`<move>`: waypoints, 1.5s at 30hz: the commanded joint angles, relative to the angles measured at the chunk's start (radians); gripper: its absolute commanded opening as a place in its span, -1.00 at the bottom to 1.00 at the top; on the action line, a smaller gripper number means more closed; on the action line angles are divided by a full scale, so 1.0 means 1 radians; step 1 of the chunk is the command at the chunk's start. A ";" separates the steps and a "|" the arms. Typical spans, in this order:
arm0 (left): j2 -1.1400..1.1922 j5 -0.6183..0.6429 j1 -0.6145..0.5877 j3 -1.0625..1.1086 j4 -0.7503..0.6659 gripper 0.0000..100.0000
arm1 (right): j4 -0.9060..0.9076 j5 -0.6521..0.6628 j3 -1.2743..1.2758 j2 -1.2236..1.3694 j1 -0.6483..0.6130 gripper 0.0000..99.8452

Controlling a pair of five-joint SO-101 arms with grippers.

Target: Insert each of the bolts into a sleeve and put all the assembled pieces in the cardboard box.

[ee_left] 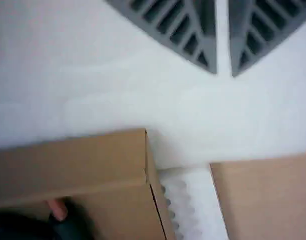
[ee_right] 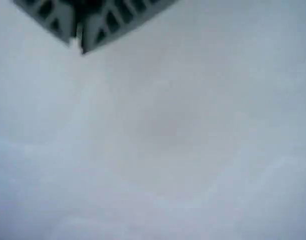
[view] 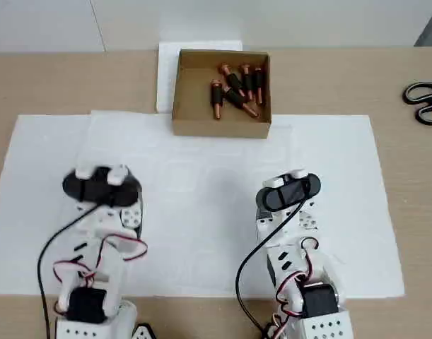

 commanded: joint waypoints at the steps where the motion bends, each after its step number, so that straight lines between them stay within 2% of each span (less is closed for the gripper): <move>1: -0.025 0.000 0.009 0.045 0.023 -0.99 | 0.007 0.005 0.006 0.002 0.007 -0.99; 4: -0.018 0.049 0.006 0.082 -0.048 -0.99 | 0.010 0.005 0.008 0.012 0.008 -0.99; 7: -0.018 0.068 0.012 0.134 -0.061 -0.99 | 0.090 0.003 0.008 0.002 0.008 -0.99; 11: -0.021 0.069 0.005 0.134 -0.015 -0.99 | 0.113 0.003 0.008 -0.021 0.010 -0.99; 16: -0.023 0.068 0.005 0.133 0.126 -0.99 | 0.113 0.006 0.006 -0.024 0.008 -0.99; 45: -0.023 0.066 0.005 0.133 0.126 -0.99 | 0.113 0.008 0.006 -0.025 0.007 -0.99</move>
